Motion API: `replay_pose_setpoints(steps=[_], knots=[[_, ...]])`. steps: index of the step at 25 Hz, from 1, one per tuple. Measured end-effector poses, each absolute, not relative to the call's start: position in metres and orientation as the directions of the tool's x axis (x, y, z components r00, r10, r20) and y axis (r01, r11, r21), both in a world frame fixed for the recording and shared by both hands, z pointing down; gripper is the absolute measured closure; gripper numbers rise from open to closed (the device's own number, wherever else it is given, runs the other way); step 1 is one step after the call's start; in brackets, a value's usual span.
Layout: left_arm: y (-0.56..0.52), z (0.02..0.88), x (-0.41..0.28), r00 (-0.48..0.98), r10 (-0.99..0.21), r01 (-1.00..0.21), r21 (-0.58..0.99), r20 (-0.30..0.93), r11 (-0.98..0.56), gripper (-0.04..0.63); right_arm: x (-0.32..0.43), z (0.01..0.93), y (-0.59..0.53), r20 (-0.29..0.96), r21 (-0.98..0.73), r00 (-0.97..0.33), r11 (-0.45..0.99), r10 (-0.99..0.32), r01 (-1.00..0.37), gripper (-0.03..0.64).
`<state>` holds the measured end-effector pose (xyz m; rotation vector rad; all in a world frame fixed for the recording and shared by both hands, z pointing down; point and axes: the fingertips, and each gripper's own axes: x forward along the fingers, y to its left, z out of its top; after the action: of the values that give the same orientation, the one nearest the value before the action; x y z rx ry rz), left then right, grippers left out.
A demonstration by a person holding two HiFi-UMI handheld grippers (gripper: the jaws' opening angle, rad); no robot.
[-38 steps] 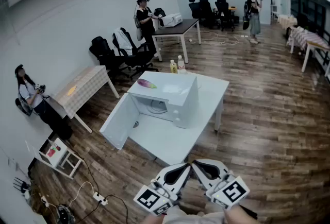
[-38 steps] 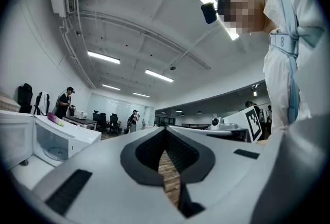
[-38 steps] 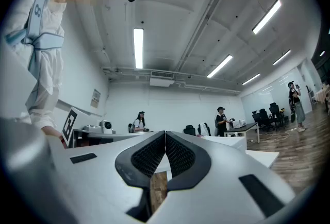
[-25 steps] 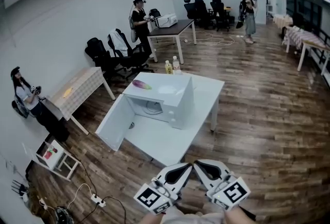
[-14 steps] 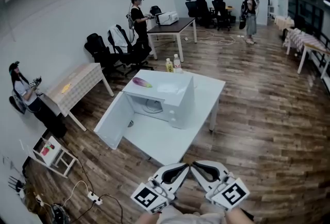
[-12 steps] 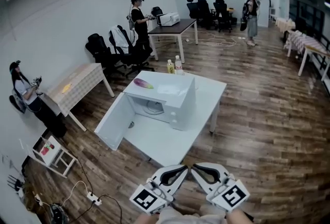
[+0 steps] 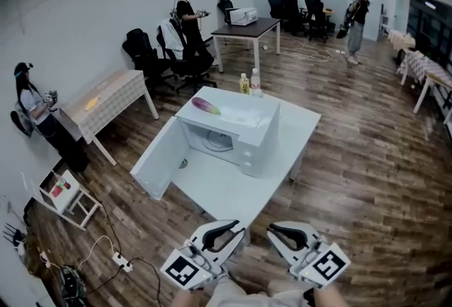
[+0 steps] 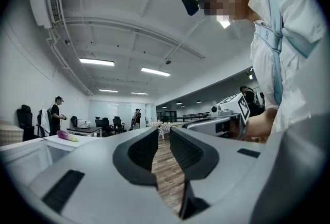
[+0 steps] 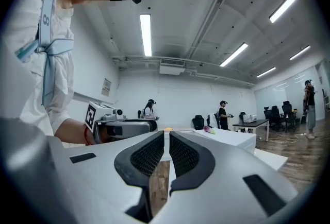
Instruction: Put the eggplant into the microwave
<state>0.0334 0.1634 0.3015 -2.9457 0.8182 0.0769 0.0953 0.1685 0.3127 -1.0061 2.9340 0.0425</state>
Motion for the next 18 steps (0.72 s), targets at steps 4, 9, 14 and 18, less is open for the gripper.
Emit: replay_pose_setpoints(steps=[4,9,14,18], knots=[[0.157,0.303,0.026,0.864,-0.501,-0.504,-0.065,-0.053,-0.861,0.532,0.087,0.312,0.159,-0.037,0.025,-0.802,0.801,-0.597,-0.598,0.580],[0.142,0.298,0.020,0.888,-0.458,-0.459,-0.086,-0.039,-0.884,0.522,0.075,0.312,0.144,-0.013,0.040,-0.810,0.809,-0.586,-0.586,0.580],[0.119,0.285,0.017,0.915,-0.403,-0.401,-0.124,-0.014,-0.907,0.506,0.074,0.306,0.129,-0.015,0.044,-0.805,0.804,-0.594,-0.594,0.580],[0.097,0.274,0.010,0.944,-0.329,-0.322,-0.168,0.015,-0.932,0.502,0.069,0.300,0.117,-0.016,0.045,-0.797,0.796,-0.604,-0.604,0.580]])
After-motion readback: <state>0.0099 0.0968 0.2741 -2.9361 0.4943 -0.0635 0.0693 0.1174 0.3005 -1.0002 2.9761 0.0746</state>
